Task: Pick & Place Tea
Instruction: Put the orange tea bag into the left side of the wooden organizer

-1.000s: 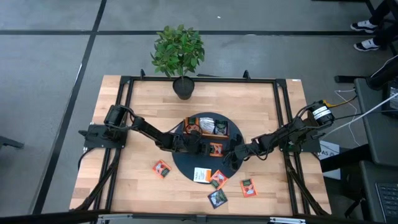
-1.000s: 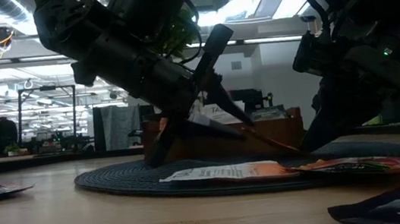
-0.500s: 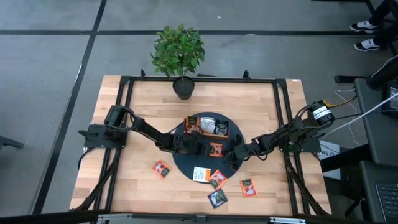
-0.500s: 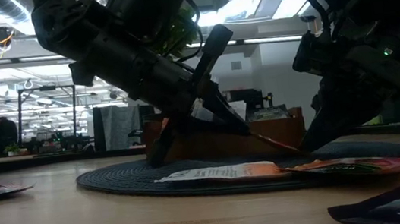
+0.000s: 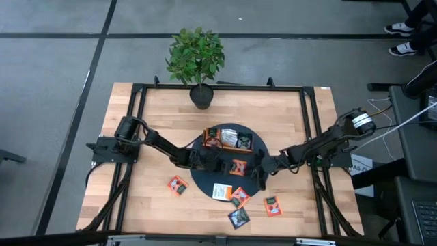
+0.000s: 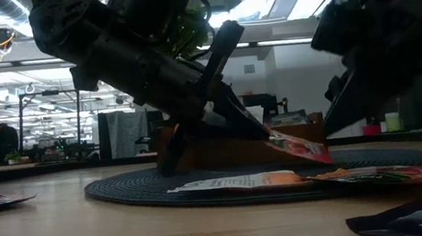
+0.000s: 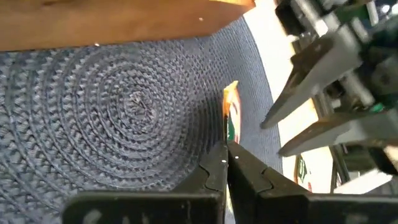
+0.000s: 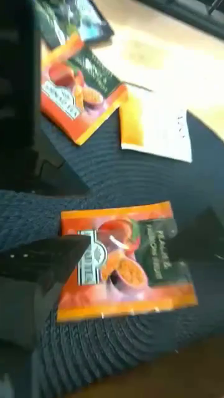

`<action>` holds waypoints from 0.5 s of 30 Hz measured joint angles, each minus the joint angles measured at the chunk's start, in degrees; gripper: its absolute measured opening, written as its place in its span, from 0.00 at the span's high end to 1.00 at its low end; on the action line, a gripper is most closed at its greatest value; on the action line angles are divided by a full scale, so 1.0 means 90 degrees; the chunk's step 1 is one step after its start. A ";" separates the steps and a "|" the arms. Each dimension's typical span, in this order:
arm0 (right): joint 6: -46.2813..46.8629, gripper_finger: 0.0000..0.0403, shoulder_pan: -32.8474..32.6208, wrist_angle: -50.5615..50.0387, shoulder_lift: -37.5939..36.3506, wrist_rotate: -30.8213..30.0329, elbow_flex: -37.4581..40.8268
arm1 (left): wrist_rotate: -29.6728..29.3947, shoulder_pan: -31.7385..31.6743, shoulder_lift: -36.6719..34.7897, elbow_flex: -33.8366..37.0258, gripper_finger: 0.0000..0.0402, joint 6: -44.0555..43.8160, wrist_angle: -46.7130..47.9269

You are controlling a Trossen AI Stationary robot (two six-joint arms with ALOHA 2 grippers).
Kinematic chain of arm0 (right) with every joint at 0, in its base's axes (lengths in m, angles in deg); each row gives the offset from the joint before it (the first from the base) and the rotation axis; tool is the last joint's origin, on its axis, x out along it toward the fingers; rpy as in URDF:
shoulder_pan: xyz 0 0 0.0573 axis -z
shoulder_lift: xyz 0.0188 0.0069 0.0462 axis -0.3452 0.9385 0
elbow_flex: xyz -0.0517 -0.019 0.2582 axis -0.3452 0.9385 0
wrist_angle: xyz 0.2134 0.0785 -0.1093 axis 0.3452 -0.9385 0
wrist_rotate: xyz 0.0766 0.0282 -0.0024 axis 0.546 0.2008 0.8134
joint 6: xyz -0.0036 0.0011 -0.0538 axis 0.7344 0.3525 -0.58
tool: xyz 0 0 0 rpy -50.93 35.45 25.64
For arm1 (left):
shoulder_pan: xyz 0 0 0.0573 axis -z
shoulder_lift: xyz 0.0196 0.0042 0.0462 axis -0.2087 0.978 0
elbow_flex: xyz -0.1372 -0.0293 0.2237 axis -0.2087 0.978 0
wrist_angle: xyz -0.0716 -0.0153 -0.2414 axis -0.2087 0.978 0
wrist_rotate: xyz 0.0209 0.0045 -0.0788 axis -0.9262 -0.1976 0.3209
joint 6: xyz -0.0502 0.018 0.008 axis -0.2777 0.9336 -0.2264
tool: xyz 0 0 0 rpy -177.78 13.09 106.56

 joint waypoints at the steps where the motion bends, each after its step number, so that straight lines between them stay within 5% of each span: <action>1: -0.0003 0.70 -0.0013 -0.0118 -0.0132 -0.0001 0.0000 | 0.0048 -0.0002 -0.0015 0.0000 0.99 0.0084 -0.0008; 15: -0.0157 0.70 -0.0663 -0.0828 -0.1185 -0.1000 -0.0010 | -0.0273 0.0208 -0.0964 0.0000 0.99 0.1064 0.0794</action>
